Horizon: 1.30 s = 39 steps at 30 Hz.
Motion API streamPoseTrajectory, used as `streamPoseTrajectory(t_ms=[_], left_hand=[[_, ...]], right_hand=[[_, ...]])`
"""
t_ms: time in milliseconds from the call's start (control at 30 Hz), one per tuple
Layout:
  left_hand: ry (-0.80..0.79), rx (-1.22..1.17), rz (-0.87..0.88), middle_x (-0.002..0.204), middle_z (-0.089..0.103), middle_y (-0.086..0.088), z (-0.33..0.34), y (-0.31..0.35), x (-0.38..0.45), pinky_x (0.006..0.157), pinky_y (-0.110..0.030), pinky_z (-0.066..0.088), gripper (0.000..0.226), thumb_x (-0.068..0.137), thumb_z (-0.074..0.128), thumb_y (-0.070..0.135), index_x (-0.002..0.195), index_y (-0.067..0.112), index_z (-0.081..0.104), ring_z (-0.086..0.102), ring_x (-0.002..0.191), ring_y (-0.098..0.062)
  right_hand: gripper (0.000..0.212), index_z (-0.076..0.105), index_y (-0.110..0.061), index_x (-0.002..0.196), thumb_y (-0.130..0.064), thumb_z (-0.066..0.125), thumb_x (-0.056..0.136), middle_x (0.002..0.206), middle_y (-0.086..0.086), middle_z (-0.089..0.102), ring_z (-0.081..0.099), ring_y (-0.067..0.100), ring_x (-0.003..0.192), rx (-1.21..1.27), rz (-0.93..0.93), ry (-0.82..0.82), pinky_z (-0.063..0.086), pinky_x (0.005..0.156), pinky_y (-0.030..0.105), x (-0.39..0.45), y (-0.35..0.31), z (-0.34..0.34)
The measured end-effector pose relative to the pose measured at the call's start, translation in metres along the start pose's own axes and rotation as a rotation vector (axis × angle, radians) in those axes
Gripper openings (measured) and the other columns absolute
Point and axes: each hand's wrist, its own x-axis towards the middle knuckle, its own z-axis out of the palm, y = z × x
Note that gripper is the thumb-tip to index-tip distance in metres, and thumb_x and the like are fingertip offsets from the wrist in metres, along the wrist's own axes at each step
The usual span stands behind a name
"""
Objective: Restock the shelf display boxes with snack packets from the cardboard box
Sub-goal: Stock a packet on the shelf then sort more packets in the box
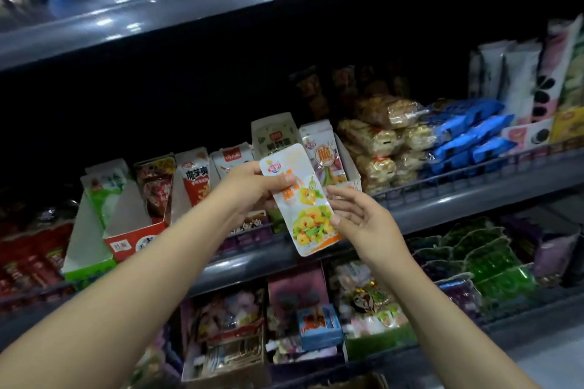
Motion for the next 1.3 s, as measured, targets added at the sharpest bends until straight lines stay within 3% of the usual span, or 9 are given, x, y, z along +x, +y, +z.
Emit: streamPoseTrajectory(t_ms=[167,267,367,500,667,767,900,1100,1300], left_hand=[[0.19,0.02,0.127,0.088,0.068,-0.011,0.006,0.031,0.037,0.045,-0.017,0.05,0.018,0.08,0.072,0.007,0.095,0.004,0.063,0.065,0.069,-0.018],[0.258,-0.003,0.214,0.096,0.067,-0.012,0.017,0.047,0.059,0.064,-0.028,0.056,0.018,0.082,0.07,0.007,0.098,0.003,0.063,0.066,0.084,-0.025],[0.276,0.043,0.252,0.104,0.068,-0.012,0.03,0.058,0.083,0.073,-0.032,0.055,0.027,0.081,0.072,0.01,0.106,0.002,0.064,0.067,0.091,-0.026],[0.23,0.142,0.217,0.094,0.072,-0.009,0.043,0.059,0.11,0.073,-0.034,0.058,0.016,0.075,0.078,0.014,0.087,0.011,0.066,0.069,0.079,-0.022],[0.202,0.397,0.214,0.093,0.068,-0.005,0.056,0.034,0.128,0.081,-0.036,0.056,0.021,0.072,0.08,0.011,0.081,0.014,0.061,0.066,0.086,-0.022],[0.196,0.629,0.285,0.099,0.067,-0.004,0.057,0.019,0.137,0.081,-0.037,0.055,0.035,0.071,0.081,0.015,0.1,0.013,0.061,0.065,0.091,-0.023],[0.235,0.926,0.451,0.12,0.054,-0.003,0.055,0.009,0.142,0.096,-0.033,0.035,0.045,0.071,0.08,0.022,0.11,0.02,0.058,0.041,0.121,-0.023],[0.249,1.183,0.5,0.12,0.053,-0.001,0.058,0.011,0.144,0.095,-0.036,0.023,0.048,0.075,0.075,0.03,0.117,0.024,0.053,0.037,0.121,-0.023],[0.147,1.279,0.45,0.126,0.047,-0.006,0.058,0.019,0.147,0.095,-0.037,0.023,0.061,0.072,0.076,0.039,0.125,0.021,0.05,0.033,0.123,-0.026]], right_hand=[[0.045,0.045,-0.03,0.133,-0.011,0.053,0.093,0.129,-0.014,0.048,0.043,0.004,0.12,-0.475,-0.073,0.134,0.035,0.103,0.023,0.019,0.012,-0.008],[0.06,0.021,-0.029,0.147,-0.022,0.05,0.095,0.152,-0.018,0.016,0.006,0.003,0.14,-0.8,-0.108,0.032,0.01,0.114,0.024,0.023,0.02,-0.005],[0.065,0.003,-0.035,0.149,-0.032,0.043,0.097,0.153,-0.022,-0.013,-0.014,0.004,0.141,-0.971,-0.033,-0.014,0.001,0.116,0.032,0.025,0.025,-0.001],[0.06,0.006,-0.036,0.148,-0.033,0.039,0.098,0.154,-0.022,-0.009,-0.009,0.007,0.14,-1.014,-0.023,0.044,0.004,0.115,0.032,0.025,0.023,0.0],[0.058,0.011,-0.036,0.147,-0.031,0.04,0.098,0.153,-0.022,-0.001,-0.006,0.006,0.139,-0.96,-0.035,0.045,0.007,0.114,0.029,0.026,0.022,-0.002],[0.057,0.01,-0.037,0.147,-0.031,0.039,0.098,0.153,-0.023,-0.003,-0.009,0.003,0.137,-0.951,-0.04,0.031,0.006,0.114,0.027,0.026,0.022,-0.004],[0.061,0.009,-0.037,0.148,-0.027,0.042,0.097,0.153,-0.023,-0.003,-0.007,0.004,0.139,-0.916,-0.043,0.019,0.005,0.114,0.026,0.024,0.022,-0.004],[0.063,0.01,-0.036,0.148,-0.024,0.044,0.096,0.154,-0.023,-0.002,-0.006,0.005,0.14,-0.888,-0.049,0.024,0.005,0.114,0.027,0.023,0.023,-0.003],[0.063,0.01,-0.035,0.148,-0.024,0.044,0.096,0.153,-0.023,-0.002,-0.006,0.005,0.14,-0.881,-0.045,0.029,0.005,0.115,0.026,0.023,0.022,-0.002]])
